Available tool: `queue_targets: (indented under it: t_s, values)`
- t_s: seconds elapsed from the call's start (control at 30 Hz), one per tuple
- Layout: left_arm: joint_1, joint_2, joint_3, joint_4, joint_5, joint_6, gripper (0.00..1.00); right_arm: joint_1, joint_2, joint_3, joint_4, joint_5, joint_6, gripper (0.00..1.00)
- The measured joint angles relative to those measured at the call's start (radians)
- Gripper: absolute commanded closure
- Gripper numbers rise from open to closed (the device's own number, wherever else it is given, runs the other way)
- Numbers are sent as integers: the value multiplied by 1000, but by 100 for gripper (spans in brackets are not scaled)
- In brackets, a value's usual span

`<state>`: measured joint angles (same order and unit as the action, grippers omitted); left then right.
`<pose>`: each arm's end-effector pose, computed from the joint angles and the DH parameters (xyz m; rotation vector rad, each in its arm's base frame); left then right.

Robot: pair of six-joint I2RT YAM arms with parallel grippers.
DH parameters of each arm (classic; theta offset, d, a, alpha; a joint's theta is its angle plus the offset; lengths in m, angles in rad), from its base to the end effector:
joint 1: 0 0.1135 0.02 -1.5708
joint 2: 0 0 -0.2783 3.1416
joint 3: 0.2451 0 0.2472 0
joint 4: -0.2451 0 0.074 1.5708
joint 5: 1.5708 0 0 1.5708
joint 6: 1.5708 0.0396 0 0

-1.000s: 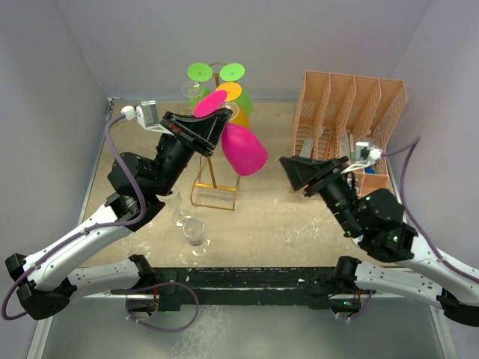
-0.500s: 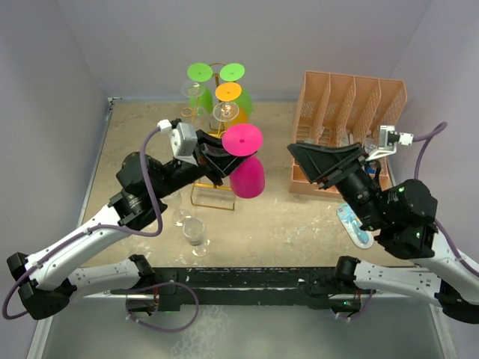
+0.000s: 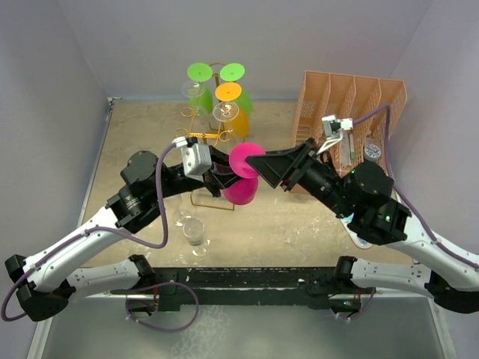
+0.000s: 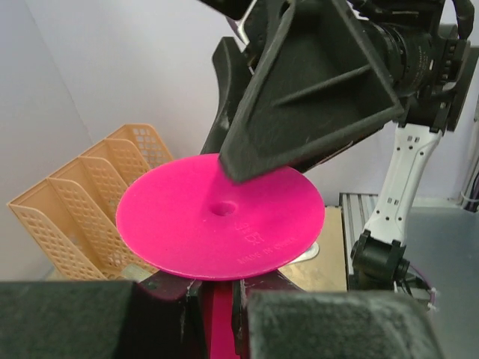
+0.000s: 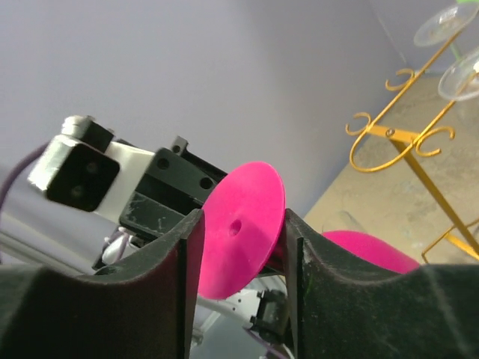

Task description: Place the wine glass upside down on the wine glass rack

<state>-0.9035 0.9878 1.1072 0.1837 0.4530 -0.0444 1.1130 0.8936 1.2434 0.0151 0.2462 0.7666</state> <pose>0.1116 -0.1697 0.4667 0.9242 1.0257 -1.0882 0.0773 0.1351 0.5090 0.0063 1.3601 1.4723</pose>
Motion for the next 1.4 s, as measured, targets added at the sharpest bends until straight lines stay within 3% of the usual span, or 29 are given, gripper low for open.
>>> queue_targets:
  t_s: [0.27,0.5,0.6,0.73,1.03,1.4]
  values:
    - [0,-22,-4,-78,4,87,100,-3,39,0,-56,-31,53,82]
    - [-3,-63,-53,-42,4,119,90,1,37,1,-65,-48,125,100]
    - [-3,-63,-58,-37,0,118,67,1,34,-2,-69,-47,140,100]
    - [1,-62,-70,-61,-55,96,56,1,14,-3,-66,-44,140,100]
    - [1,-104,-125,-84,-179,15,54,1,-24,-37,-95,67,174,100]
    - [1,-263,-139,-105,-525,-157,52,-9,29,-49,-137,297,301,100]
